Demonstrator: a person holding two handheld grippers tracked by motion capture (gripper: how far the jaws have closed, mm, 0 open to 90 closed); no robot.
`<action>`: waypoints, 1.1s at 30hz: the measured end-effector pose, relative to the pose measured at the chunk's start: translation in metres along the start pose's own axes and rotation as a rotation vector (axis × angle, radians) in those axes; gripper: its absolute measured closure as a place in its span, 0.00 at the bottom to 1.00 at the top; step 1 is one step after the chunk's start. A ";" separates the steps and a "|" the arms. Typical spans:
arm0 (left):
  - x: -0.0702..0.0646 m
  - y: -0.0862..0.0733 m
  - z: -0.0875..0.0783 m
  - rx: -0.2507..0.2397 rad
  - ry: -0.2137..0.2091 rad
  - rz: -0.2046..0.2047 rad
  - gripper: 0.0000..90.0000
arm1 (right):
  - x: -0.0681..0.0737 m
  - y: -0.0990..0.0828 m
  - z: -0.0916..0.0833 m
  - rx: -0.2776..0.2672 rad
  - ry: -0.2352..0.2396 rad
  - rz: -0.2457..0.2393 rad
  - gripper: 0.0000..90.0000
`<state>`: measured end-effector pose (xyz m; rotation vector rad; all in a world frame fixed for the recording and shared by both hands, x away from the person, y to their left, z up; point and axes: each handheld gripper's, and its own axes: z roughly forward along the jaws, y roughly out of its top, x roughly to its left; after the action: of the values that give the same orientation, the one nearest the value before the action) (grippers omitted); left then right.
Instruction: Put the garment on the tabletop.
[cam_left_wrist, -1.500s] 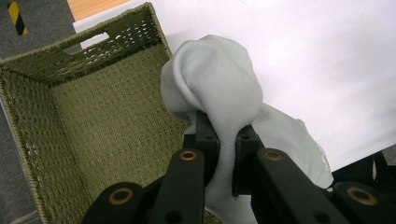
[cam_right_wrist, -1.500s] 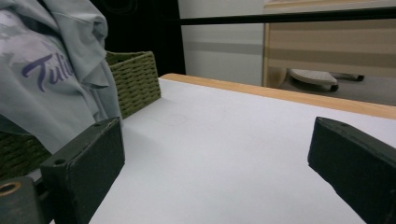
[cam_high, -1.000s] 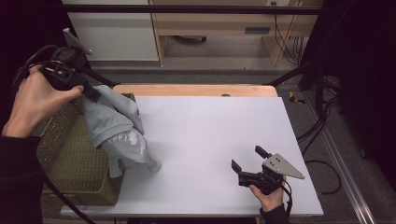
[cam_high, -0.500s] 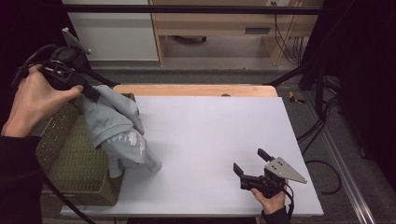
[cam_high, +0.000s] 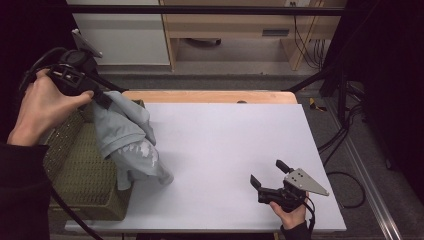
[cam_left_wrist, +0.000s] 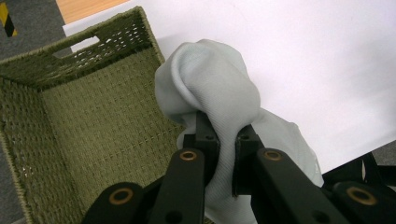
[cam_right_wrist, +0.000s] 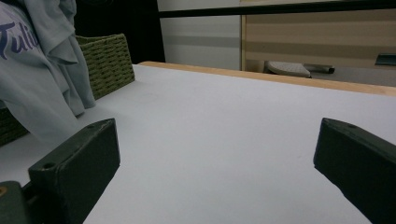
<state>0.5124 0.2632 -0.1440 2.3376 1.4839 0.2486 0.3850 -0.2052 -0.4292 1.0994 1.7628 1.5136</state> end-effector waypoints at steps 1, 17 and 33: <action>-0.002 0.001 0.000 -0.001 -0.001 0.004 0.94 | 0.000 0.000 0.000 0.000 0.000 0.002 0.01; -0.056 0.023 -0.001 -0.061 -0.058 0.118 0.94 | 0.002 -0.004 0.000 0.012 0.011 0.016 0.01; -0.118 0.046 0.009 -0.096 -0.108 0.247 0.94 | 0.001 -0.001 -0.004 0.001 0.012 0.015 0.01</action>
<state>0.5033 0.1375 -0.1290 2.4135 1.1086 0.2469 0.3813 -0.2065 -0.4294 1.1089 1.7674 1.5316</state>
